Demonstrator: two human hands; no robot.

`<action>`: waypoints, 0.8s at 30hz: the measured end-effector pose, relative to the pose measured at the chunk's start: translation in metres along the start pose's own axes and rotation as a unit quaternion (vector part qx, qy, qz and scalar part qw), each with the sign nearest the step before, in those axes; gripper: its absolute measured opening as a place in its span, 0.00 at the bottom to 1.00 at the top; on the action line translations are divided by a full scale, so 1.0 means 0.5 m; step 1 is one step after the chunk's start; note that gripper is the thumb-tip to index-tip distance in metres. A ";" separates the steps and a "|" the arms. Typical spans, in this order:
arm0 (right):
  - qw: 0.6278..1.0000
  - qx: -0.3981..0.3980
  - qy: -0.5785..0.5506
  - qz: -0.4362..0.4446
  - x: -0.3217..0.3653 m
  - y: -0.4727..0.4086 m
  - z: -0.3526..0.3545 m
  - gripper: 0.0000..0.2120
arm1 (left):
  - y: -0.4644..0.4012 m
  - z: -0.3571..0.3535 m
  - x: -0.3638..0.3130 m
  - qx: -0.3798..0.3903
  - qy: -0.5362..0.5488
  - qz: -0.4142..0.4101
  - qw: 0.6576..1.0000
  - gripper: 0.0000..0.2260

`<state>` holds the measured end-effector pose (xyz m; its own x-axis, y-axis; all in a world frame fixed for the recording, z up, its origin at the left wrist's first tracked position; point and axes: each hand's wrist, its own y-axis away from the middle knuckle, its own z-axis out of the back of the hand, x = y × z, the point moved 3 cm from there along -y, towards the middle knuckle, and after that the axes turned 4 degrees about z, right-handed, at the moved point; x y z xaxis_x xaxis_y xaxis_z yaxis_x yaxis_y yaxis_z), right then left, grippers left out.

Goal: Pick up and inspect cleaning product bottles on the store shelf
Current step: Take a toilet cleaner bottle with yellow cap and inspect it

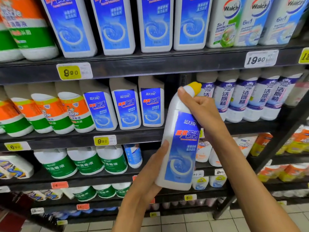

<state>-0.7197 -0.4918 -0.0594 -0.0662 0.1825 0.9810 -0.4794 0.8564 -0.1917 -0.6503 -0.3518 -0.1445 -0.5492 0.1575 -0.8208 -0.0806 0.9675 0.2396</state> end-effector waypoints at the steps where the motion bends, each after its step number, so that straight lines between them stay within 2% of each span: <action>1: 1.000 -0.003 0.009 -0.017 -0.004 -0.006 0.003 0.23 | 0.000 -0.004 0.001 0.006 0.009 -0.002 1.000 0.31; 2: 0.999 0.008 -0.002 -0.037 -0.008 -0.010 0.006 0.22 | -0.001 -0.008 0.005 0.010 0.028 -0.007 1.000 0.29; 4: 0.988 0.061 -0.113 -0.089 -0.015 -0.016 0.002 0.21 | 0.005 -0.028 0.001 0.013 0.073 -0.024 0.997 0.25; 6: 0.944 0.116 -0.272 -0.150 -0.018 -0.018 -0.009 0.22 | 0.014 -0.054 -0.005 0.016 0.115 -0.040 0.992 0.22; 8: 0.904 0.144 -0.349 -0.199 -0.028 -0.021 -0.017 0.21 | 0.020 -0.077 -0.006 0.017 0.155 -0.003 0.988 0.19; 10: 0.888 0.146 -0.354 -0.255 -0.045 -0.019 -0.022 0.21 | 0.022 -0.078 -0.007 0.015 0.170 0.012 0.985 0.20; 12: 0.882 0.137 -0.335 -0.302 -0.065 -0.014 -0.020 0.23 | 0.039 -0.084 -0.038 -0.015 0.088 -0.060 0.994 0.21; 13: 0.882 0.131 -0.322 -0.319 -0.074 -0.012 -0.018 0.23 | 0.043 -0.095 -0.034 0.004 0.092 -0.071 0.993 0.24; 15: 0.878 0.126 -0.309 -0.342 -0.089 -0.005 -0.017 0.23 | 0.040 -0.079 -0.021 0.044 0.150 -0.026 0.987 0.27; 16: 0.875 0.124 -0.308 -0.351 -0.092 -0.001 -0.016 0.23 | 0.042 -0.076 -0.025 0.058 0.143 -0.017 0.988 0.27; 18: 0.879 0.117 -0.295 -0.355 -0.091 -0.001 -0.018 0.22 | 0.046 -0.072 -0.028 0.068 0.116 0.008 0.991 0.27; 20: 0.892 0.103 -0.279 -0.340 -0.082 -0.008 -0.018 0.21 | 0.047 -0.060 -0.024 0.051 0.107 0.023 0.993 0.20; 24: 0.898 0.109 -0.306 -0.296 -0.062 -0.022 -0.012 0.26 | 0.035 -0.047 -0.024 0.032 0.058 0.018 0.998 0.15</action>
<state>-0.7069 -0.5041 -0.0877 -0.1798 -0.6313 0.7544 -0.7446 0.5885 0.3151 -0.6650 -0.3413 -0.1183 -0.6442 0.1727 -0.7451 -0.0068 0.9728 0.2314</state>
